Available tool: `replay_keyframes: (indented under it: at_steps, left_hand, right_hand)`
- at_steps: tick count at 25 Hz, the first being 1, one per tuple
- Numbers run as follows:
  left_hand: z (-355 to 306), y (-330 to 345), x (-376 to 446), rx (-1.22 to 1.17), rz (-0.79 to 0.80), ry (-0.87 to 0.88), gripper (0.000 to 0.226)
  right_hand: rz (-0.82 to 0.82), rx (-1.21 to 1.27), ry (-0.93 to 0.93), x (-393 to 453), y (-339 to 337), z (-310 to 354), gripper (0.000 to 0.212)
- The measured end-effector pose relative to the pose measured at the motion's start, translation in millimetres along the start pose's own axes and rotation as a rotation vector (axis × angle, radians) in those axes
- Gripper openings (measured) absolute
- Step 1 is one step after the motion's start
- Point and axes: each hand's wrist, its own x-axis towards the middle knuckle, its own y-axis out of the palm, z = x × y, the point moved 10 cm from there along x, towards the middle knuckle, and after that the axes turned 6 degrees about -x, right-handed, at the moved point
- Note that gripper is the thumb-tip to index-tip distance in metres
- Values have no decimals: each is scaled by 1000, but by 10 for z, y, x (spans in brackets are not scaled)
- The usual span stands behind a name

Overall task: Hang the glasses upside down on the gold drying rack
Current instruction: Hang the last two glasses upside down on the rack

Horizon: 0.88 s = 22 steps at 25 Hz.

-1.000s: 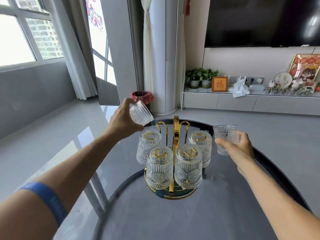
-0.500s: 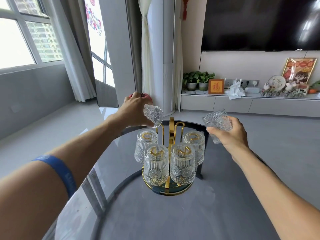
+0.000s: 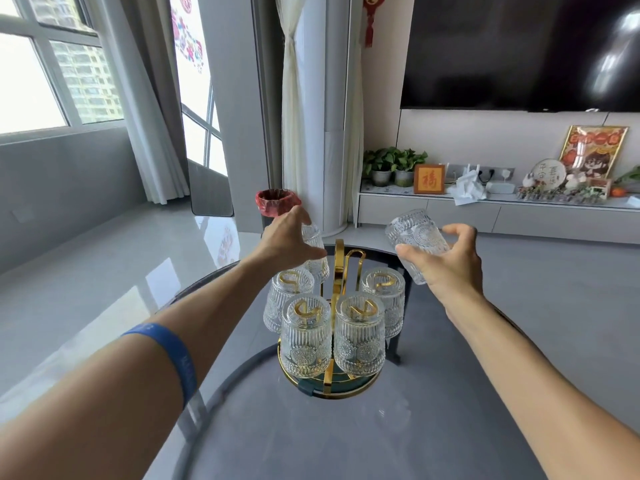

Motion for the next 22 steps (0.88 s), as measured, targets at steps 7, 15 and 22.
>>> replay_keyframes:
  at_steps: [7,15,22]
  left_hand:
    - [126,383,-9,-4,159,-13,57]
    - [167,334,-73,-40,308,28,48]
    - [234,198,-141,124,130,-4,57]
  right_hand:
    - [-9,-114,-113,-3,12,197,62]
    - [17,-43,-25,-11,159,119,68]
    - [-37,-141,-207,-80,187,461,64]
